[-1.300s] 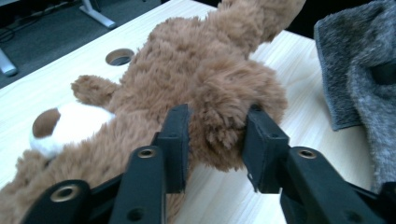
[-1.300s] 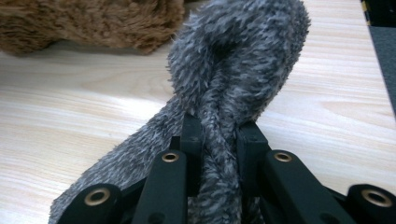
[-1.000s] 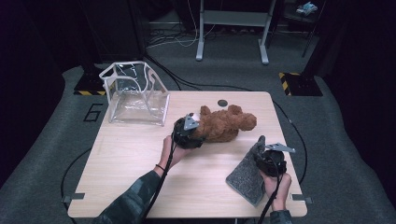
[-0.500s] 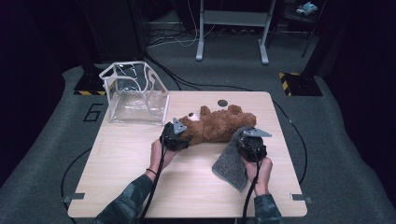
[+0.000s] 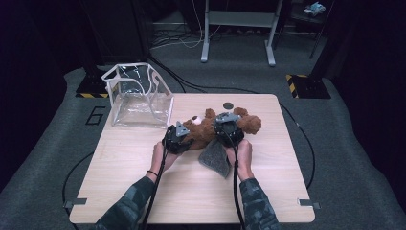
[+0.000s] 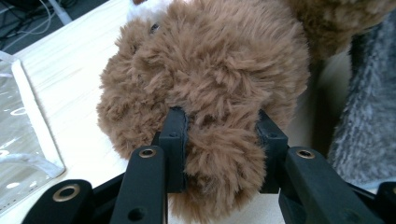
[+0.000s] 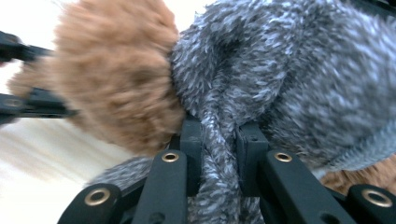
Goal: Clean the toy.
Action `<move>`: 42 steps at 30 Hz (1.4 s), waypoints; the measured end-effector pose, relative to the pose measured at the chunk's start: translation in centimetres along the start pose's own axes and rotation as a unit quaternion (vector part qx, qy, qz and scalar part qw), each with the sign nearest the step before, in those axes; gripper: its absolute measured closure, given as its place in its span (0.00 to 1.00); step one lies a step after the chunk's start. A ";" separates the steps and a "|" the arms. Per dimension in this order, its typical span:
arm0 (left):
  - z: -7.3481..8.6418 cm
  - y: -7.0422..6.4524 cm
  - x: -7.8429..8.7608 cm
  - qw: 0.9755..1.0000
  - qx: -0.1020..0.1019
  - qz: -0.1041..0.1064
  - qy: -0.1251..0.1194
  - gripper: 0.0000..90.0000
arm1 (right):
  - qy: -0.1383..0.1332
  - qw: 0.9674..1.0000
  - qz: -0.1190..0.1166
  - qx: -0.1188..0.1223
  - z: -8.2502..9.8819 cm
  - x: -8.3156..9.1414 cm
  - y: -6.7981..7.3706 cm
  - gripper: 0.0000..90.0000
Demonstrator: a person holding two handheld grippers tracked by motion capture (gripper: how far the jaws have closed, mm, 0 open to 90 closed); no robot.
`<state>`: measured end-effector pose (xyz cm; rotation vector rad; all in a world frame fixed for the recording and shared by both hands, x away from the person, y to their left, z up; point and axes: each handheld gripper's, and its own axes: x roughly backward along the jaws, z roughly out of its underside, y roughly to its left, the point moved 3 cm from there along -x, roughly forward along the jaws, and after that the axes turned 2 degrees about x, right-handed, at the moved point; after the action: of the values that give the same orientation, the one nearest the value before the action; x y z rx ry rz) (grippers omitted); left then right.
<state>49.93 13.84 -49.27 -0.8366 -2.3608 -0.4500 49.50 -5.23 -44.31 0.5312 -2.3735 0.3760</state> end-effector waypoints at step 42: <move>0.0 0.8 -0.3 1.000 0.004 0.020 0.001 0.71 | 0.032 0.991 0.066 -0.109 5.8 -0.1 -7.4 0.86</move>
<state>50.64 14.27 -49.35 -0.8774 -2.3384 -0.4240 49.89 -13.98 -47.72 0.2585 -2.3562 0.1857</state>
